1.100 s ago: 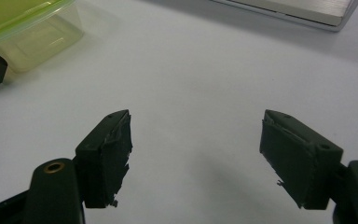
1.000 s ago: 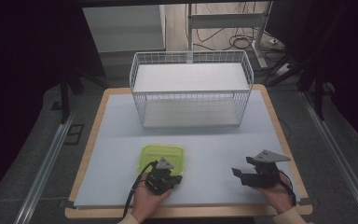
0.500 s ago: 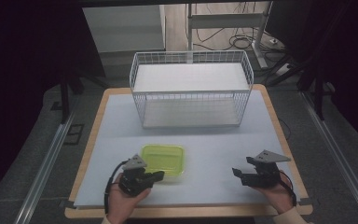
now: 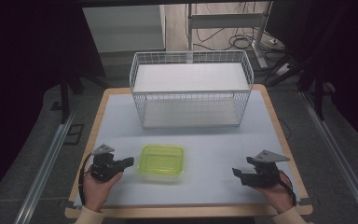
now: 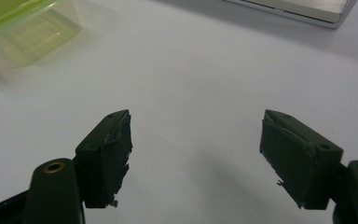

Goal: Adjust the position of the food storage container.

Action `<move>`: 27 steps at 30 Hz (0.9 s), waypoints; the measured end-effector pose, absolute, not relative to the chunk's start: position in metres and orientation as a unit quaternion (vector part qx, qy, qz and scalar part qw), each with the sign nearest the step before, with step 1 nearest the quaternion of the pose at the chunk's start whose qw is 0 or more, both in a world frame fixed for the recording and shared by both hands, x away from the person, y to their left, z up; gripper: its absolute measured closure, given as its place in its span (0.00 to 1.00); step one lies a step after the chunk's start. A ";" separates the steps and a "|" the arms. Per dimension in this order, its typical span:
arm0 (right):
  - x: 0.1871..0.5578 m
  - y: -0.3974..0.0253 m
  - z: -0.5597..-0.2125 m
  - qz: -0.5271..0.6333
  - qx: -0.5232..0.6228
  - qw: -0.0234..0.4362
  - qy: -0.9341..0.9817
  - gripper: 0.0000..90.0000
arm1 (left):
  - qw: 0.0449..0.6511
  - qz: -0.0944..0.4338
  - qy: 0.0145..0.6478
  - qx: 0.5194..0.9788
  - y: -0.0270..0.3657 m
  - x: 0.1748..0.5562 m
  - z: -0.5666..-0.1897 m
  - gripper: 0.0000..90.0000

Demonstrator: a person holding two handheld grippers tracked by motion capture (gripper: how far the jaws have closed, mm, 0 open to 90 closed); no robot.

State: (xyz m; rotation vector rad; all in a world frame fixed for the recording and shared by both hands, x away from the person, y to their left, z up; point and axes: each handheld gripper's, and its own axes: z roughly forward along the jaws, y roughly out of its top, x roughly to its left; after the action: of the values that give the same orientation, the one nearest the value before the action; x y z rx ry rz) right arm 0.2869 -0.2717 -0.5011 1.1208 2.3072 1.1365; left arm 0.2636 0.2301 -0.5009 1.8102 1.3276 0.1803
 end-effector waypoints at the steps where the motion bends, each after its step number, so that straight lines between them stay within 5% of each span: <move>1: 0.287 -0.272 -0.502 0.398 0.395 0.167 0.811 0.28 | 0.424 0.069 0.536 0.727 0.231 0.267 -0.505 1.00; 27: 0.288 -0.271 -0.502 0.394 0.394 0.168 0.813 0.28 | 0.387 0.022 0.524 0.758 0.198 0.290 -0.526 1.00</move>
State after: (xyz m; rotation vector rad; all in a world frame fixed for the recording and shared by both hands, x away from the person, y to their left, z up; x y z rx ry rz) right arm 0.2876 -0.2712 -0.5022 1.1210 2.3133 1.1198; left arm 0.2896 0.1981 -0.5257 1.9301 1.3329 0.0556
